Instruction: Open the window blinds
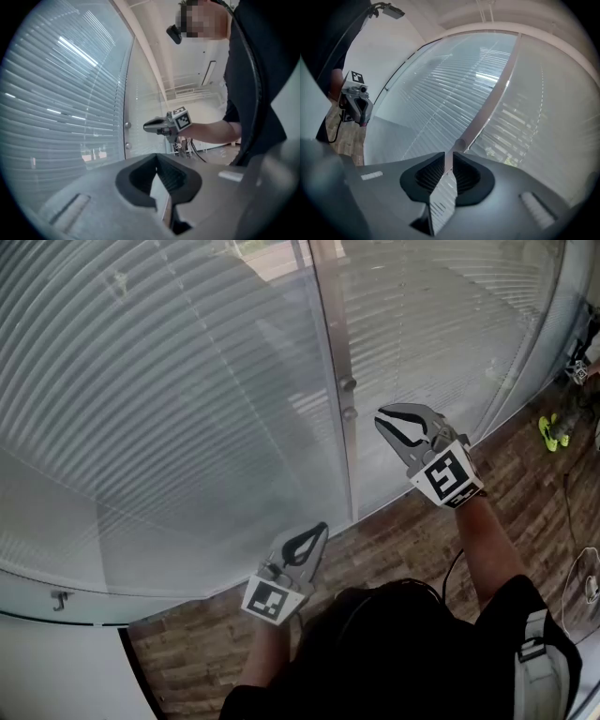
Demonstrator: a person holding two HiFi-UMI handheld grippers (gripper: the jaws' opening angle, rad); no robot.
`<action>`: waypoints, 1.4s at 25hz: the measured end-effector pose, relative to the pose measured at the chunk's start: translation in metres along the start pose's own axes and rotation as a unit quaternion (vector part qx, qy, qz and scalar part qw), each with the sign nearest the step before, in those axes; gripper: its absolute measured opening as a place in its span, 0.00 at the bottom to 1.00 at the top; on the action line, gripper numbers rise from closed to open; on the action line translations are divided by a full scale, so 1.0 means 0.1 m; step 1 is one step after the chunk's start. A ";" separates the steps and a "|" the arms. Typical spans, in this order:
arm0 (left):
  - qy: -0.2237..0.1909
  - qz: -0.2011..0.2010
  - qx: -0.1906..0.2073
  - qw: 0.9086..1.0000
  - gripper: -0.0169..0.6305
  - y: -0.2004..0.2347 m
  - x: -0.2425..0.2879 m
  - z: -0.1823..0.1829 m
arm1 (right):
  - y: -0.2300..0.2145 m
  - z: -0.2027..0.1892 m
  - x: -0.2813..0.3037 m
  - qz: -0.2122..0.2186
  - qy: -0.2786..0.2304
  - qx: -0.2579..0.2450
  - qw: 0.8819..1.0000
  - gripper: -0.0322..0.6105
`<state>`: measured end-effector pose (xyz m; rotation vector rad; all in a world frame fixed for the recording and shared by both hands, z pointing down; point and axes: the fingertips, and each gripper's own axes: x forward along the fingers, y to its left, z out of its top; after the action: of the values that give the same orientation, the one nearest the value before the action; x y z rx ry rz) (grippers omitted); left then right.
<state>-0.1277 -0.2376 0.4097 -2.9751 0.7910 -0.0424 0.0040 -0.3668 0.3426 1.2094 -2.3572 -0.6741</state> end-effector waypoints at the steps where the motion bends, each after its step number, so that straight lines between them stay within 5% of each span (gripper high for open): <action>1: 0.001 -0.002 -0.001 1.000 0.03 0.02 -0.01 -0.01 | -0.03 0.02 0.04 -0.004 0.005 -0.011 1.000 0.14; 7: 0.005 -0.012 -0.006 1.000 0.03 0.08 -0.09 -0.09 | -0.07 0.10 0.26 -0.020 0.050 -0.120 0.991 0.20; 13: 0.003 -0.007 -0.010 1.000 0.03 0.09 -0.20 -0.14 | -0.11 0.07 0.44 -0.030 0.101 -0.230 0.967 0.29; 35: 0.001 0.019 -0.026 0.999 0.03 0.26 -0.49 -0.22 | -0.18 0.05 0.71 -0.066 0.152 -0.299 0.940 0.24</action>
<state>-0.1841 -0.2374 0.4298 -3.0084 0.8633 -0.0236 -0.0261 -0.4334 0.3377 1.0934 -1.6503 -1.0634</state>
